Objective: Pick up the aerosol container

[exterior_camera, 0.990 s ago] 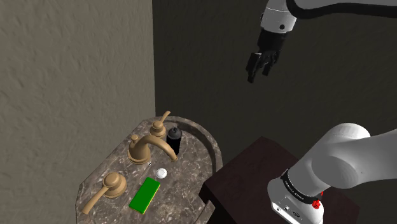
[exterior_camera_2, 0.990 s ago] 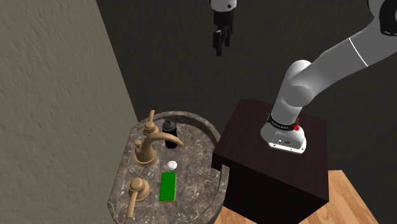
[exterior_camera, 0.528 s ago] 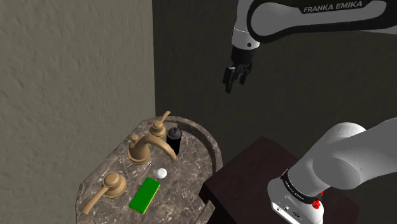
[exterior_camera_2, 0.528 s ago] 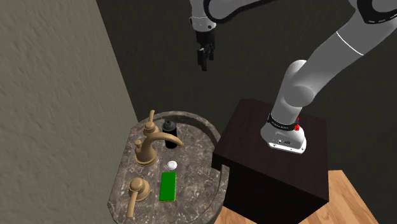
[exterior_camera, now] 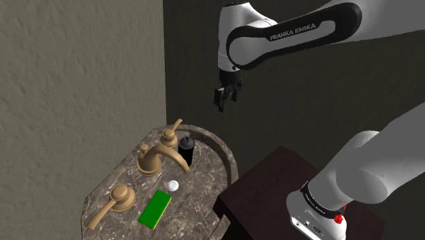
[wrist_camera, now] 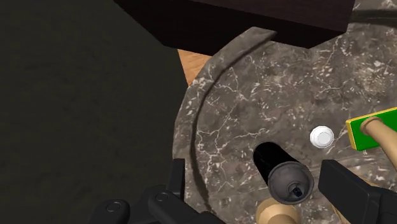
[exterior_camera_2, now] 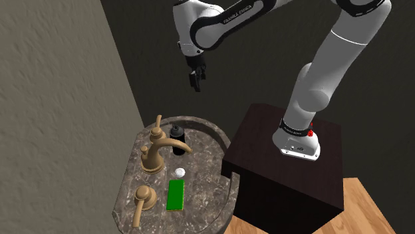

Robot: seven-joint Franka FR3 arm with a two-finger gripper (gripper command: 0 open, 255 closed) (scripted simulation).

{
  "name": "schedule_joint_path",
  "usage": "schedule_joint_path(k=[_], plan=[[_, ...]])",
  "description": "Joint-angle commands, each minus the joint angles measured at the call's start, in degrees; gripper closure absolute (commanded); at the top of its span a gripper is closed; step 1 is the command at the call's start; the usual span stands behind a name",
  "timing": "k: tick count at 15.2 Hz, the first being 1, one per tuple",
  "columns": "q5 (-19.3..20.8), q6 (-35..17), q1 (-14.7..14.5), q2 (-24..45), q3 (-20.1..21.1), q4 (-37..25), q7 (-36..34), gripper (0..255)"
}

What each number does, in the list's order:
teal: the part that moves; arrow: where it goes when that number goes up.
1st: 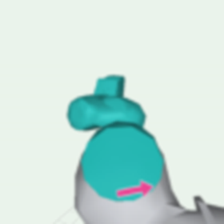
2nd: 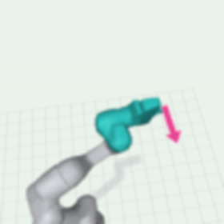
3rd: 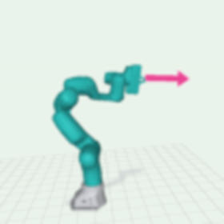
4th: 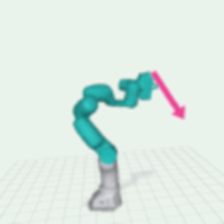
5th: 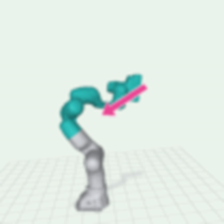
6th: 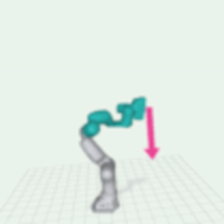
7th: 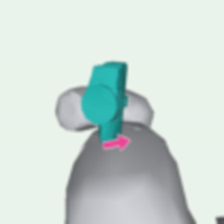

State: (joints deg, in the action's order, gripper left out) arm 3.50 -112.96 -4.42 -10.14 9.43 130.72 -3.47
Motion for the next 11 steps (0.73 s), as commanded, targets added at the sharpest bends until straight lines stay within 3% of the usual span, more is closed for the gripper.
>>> schedule_joint_path(k=[1,11], plan=[[0.71,-2.10,-0.52,3.83,0.78,-1.17,-0.17,0],[6.74,-8.97,-3.88,25.27,3.29,-12.28,-1.93,0]])
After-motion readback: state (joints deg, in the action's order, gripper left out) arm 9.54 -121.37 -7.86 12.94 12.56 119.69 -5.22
